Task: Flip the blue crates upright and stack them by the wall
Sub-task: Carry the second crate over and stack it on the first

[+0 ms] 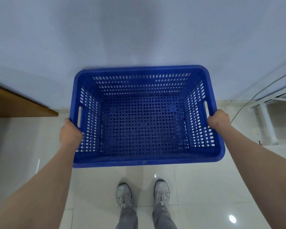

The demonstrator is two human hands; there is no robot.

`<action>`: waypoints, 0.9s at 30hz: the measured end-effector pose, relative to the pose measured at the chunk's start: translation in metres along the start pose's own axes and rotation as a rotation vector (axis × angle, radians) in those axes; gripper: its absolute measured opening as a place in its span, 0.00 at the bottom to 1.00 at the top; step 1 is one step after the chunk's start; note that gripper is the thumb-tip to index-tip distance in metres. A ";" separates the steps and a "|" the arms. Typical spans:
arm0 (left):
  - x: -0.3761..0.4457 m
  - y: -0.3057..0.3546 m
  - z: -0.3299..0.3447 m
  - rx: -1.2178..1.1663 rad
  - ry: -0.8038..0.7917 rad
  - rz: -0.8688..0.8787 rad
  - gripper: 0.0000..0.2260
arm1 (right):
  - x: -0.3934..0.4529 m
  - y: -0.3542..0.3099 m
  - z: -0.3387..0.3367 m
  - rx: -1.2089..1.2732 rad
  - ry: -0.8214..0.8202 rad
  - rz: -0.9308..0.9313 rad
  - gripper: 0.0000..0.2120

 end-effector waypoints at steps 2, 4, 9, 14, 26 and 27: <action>0.001 -0.002 -0.001 -0.012 0.005 0.017 0.18 | -0.001 0.001 0.001 0.011 0.003 0.006 0.16; 0.004 -0.004 -0.002 -0.003 -0.003 0.036 0.16 | -0.002 0.002 0.001 0.012 -0.006 0.010 0.18; 0.001 0.001 -0.017 0.155 -0.005 0.139 0.19 | -0.017 -0.014 -0.011 -0.053 -0.060 0.001 0.25; -0.086 0.026 -0.058 0.333 -0.074 0.330 0.26 | -0.076 -0.056 -0.055 -0.215 -0.050 -0.307 0.23; -0.311 0.063 -0.232 0.365 -0.017 0.669 0.29 | -0.289 -0.118 -0.229 -0.243 0.118 -0.578 0.27; -0.327 0.061 -0.243 0.381 0.017 0.722 0.29 | -0.310 -0.113 -0.240 -0.238 0.152 -0.578 0.27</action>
Point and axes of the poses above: each hand's wrist, its own x-axis towards the middle knuckle, its own z-axis out of the palm, y = z × x, the point moved 2 cm from there along x, towards the middle knuckle, and after that the axes turned 13 degrees about -z, right-handed, at the moved point
